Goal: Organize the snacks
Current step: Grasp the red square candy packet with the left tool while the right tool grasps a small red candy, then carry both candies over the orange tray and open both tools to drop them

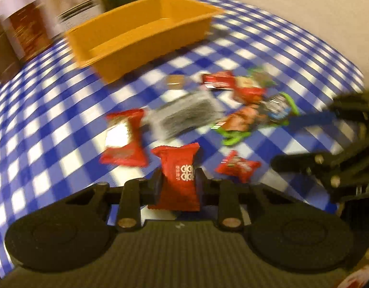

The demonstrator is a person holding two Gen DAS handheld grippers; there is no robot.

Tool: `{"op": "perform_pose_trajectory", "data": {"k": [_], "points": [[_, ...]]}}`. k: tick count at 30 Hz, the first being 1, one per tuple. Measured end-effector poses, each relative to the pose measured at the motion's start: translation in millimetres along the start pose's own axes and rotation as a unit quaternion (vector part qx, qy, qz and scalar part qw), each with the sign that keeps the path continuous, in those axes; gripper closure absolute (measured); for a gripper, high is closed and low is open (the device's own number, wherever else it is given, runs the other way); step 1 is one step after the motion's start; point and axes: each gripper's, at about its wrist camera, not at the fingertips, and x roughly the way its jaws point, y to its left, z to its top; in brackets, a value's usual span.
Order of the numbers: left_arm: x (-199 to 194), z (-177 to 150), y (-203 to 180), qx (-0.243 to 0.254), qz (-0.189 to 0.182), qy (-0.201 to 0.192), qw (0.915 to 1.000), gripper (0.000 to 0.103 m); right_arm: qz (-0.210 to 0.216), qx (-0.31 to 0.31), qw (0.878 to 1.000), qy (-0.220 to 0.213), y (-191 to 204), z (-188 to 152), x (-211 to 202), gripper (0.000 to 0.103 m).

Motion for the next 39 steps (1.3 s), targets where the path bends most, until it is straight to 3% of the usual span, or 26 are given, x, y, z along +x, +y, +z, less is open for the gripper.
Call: {"op": "perform_pose_trajectory", "data": {"k": [3, 8, 16, 19, 30, 39], "points": [[-3, -5, 11, -0.046, 0.023, -0.002, 0.9987, 0.078, 0.01, -0.006, 1.0, -0.001, 9, 2, 7, 0.042], [-9, -11, 26, -0.103, 0.03, -0.003, 0.9942, 0.078, 0.02, -0.012, 1.0, -0.004, 23, 6, 20, 0.049], [-15, -12, 35, -0.128, 0.027, -0.01, 0.9913, 0.078, 0.005, -0.021, 1.0, 0.009, 37, 7, 39, 0.066], [-15, -12, 33, -0.13, 0.023, -0.01, 0.9912, 0.078, 0.0, -0.028, 1.0, 0.009, 38, 7, 39, 0.078], [-27, -6, 21, -0.132, 0.024, -0.019, 0.9908, 0.078, -0.006, -0.037, 0.999, -0.008, 40, 9, 23, 0.082], [-50, 36, 17, -0.136, 0.033, -0.065, 0.988, 0.078, -0.017, -0.01, 0.997, -0.072, 16, 47, -13, 0.082]]}}
